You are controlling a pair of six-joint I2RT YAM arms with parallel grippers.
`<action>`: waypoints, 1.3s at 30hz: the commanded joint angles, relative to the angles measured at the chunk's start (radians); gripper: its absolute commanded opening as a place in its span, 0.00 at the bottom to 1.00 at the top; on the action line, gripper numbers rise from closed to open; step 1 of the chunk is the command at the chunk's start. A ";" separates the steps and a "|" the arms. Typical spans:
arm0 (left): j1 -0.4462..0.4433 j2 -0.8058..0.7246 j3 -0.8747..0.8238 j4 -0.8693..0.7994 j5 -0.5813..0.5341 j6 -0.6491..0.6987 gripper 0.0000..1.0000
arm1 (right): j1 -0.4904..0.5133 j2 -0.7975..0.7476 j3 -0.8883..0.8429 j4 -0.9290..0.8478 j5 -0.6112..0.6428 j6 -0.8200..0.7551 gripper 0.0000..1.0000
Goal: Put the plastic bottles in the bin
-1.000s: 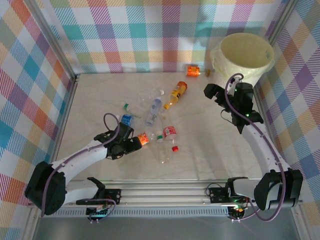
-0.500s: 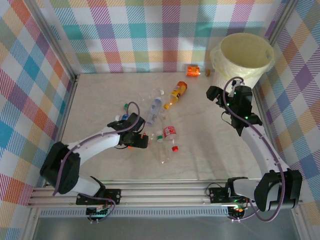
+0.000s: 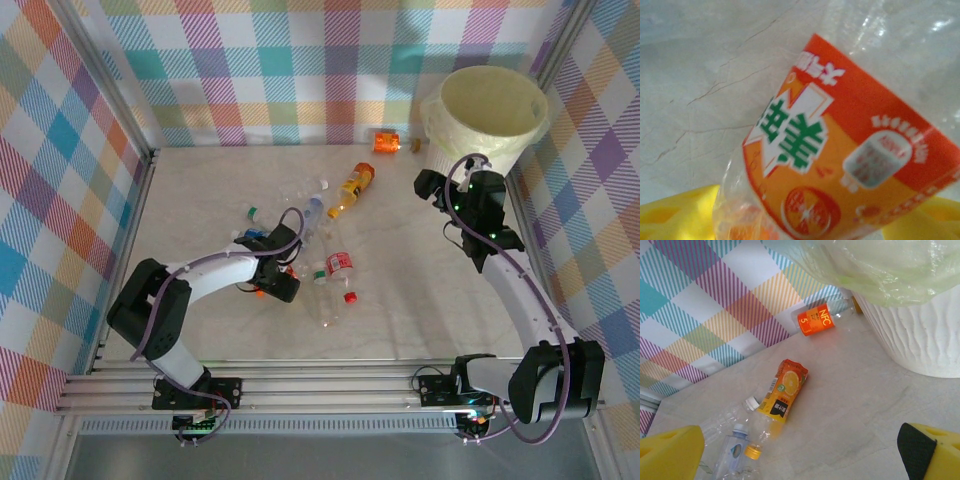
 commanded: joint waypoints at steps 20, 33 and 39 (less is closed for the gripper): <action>-0.018 -0.270 -0.049 0.078 0.113 -0.031 0.37 | 0.019 0.045 0.051 0.032 -0.307 -0.015 1.00; -0.017 -0.289 0.053 0.425 0.461 -0.199 0.36 | 0.180 0.089 0.139 -0.050 -0.452 -0.181 1.00; -0.017 -0.250 0.118 0.525 0.573 -0.227 0.35 | 0.238 0.143 0.236 -0.149 -0.606 -0.234 1.00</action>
